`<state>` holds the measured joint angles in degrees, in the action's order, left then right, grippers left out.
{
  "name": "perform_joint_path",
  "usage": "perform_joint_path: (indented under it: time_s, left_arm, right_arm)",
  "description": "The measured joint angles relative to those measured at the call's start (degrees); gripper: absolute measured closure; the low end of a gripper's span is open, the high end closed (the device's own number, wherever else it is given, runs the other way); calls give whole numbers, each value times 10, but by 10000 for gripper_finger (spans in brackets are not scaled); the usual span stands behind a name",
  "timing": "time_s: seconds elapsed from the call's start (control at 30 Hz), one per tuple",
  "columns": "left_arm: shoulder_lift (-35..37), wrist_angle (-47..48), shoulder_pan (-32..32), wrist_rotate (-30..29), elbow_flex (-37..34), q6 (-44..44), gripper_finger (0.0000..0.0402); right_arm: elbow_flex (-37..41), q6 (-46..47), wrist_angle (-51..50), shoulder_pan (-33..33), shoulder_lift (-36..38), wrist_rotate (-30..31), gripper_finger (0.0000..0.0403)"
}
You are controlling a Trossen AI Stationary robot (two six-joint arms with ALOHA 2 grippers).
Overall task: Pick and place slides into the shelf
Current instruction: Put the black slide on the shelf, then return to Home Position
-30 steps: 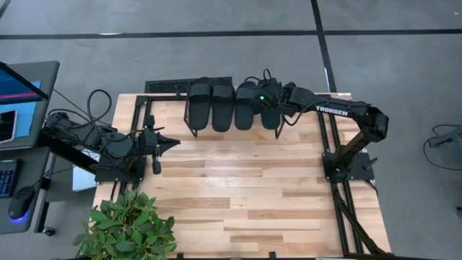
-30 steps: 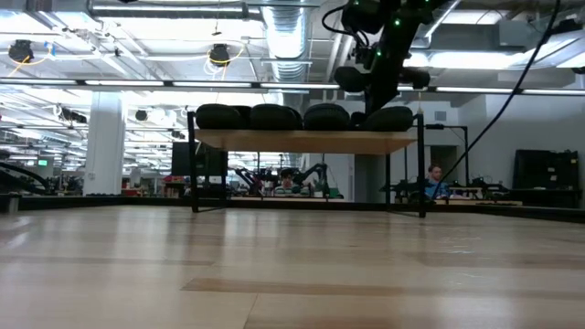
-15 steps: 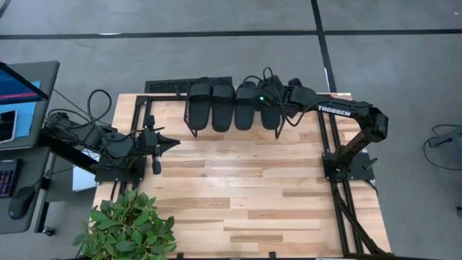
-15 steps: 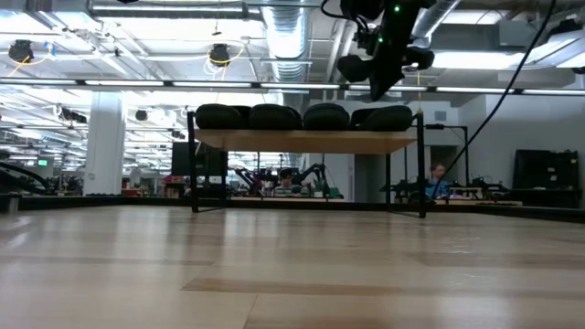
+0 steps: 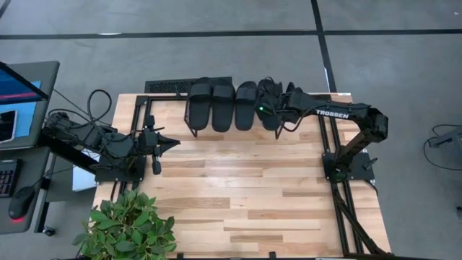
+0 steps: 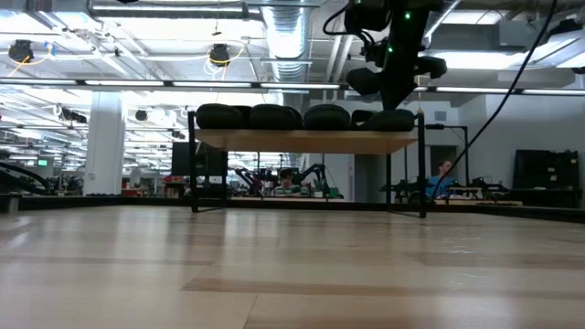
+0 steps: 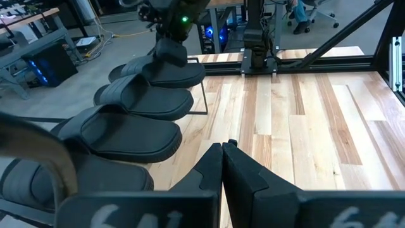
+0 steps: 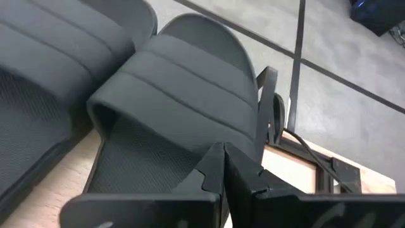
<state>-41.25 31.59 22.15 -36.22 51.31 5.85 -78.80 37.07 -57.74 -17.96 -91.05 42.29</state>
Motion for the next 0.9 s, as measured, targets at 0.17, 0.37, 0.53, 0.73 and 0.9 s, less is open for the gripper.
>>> perform_joint_path:
  time_s: [0.17,0.37,0.53,0.73,0.9]
  left_arm:
    - [0,0,0,0,0,0,401]
    - [0,0,0,0,0,0,401]
    - [0,0,0,0,0,0,401]
    - [0,0,0,0,0,0,401]
    - [0,0,0,0,0,0,401]
  right_arm:
    - [10,9,-5,0,0,-4,403]
    - [10,10,-7,0,0,-6,403]
    - [3,9,-7,12,14,77,403]
    - [-28,-4,1,55,69,247,403]
    - [-27,-68,13,111,139,281,403]
